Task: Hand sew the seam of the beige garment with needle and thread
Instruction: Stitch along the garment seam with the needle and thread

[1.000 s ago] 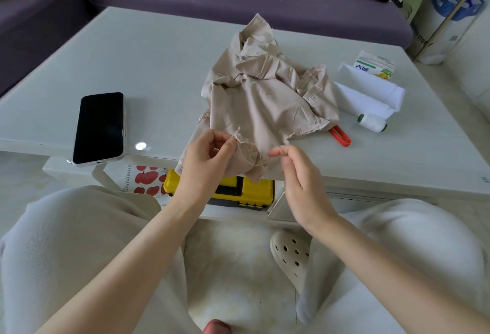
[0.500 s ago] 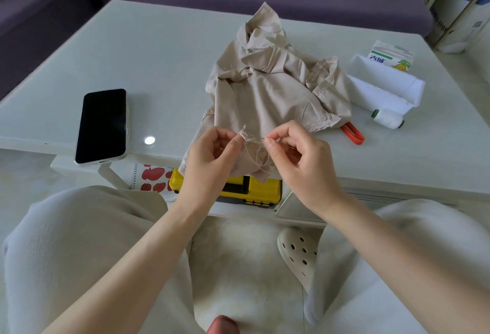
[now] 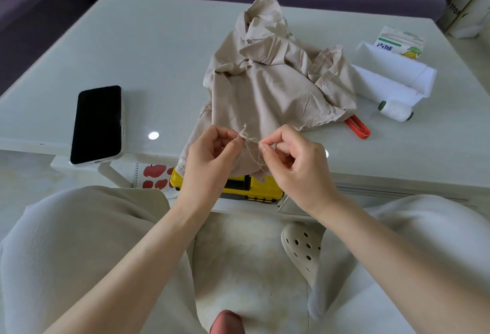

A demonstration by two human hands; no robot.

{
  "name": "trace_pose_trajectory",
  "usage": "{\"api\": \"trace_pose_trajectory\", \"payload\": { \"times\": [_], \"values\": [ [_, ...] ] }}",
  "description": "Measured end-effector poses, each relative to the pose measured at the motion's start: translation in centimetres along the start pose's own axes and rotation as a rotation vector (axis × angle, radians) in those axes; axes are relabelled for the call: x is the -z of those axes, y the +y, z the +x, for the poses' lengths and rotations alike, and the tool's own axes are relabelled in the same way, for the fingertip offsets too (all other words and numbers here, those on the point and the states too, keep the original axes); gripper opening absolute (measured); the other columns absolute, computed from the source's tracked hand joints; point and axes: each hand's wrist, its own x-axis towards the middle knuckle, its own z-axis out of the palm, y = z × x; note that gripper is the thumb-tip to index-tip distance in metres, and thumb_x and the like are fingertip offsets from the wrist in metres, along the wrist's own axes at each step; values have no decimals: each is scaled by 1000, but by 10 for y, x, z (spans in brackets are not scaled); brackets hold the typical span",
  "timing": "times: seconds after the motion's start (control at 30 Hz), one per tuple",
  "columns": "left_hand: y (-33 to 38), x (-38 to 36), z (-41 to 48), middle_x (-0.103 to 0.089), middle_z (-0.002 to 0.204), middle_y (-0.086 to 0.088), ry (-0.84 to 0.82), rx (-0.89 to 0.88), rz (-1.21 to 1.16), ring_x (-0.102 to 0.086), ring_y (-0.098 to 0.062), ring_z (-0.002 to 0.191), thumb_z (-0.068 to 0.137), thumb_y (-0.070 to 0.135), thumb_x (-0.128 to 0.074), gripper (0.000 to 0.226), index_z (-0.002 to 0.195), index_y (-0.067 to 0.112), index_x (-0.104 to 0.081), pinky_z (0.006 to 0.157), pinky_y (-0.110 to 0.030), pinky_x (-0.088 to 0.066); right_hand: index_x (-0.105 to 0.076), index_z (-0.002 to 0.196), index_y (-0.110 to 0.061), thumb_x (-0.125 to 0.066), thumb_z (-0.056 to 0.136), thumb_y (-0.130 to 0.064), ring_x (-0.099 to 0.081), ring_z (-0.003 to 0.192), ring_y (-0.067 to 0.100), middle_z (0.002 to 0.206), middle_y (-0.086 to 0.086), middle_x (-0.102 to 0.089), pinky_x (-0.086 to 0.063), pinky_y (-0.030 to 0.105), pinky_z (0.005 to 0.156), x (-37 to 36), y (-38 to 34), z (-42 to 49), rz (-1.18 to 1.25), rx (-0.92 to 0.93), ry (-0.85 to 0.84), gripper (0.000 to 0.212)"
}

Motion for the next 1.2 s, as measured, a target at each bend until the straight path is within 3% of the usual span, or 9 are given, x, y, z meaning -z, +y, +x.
{"api": "trace_pose_trajectory", "payload": {
  "times": [0.3,0.53,0.7,0.83,1.0,1.2],
  "values": [
    [0,-1,-1,-56,62,3,20,-40,27,-47,-5,55,91,8,-57,11,81,14,-59,48,-12,-38,-58,78,-4,-57,88,-7,-40,43,12,44,1,-52,-28,10,48,0,1,-1,-7,-1,-10,10],
    [-1,1,-2,-53,58,11,26,-94,58,-44,-2,52,90,8,-58,13,79,14,-58,48,-12,-36,-57,79,-5,-56,89,-8,-45,43,14,47,2,-57,-31,12,48,0,2,-2,-6,5,-35,10],
    [0,0,-2,-58,65,3,34,-153,125,-45,-4,53,89,4,-58,11,80,12,-59,48,-13,-36,-57,79,-5,-56,89,-8,-48,43,17,47,2,-58,-33,14,47,-1,2,-2,-41,26,-27,10],
    [0,-2,-5,-58,67,4,63,-204,211,-45,-2,51,87,4,-59,11,81,13,-59,49,-9,-34,-56,79,-5,-56,88,-7,-43,40,18,43,0,-51,-32,20,43,-3,1,-3,-81,54,-11,10],
    [-2,-2,-7,-58,68,8,95,-311,336,-52,-2,60,85,3,-62,13,82,14,-59,56,-9,-40,-52,80,-7,-54,88,-7,-49,39,20,46,5,-56,-35,36,42,-6,2,-4,-130,75,-16,8],
    [-6,-2,-8,-55,67,15,129,-410,413,-54,1,65,85,0,-64,13,81,12,-59,59,-6,-39,-52,83,-9,-49,91,-18,-54,42,24,48,6,-59,-39,39,41,-9,4,-5,-144,77,-15,12]
  ]
}}
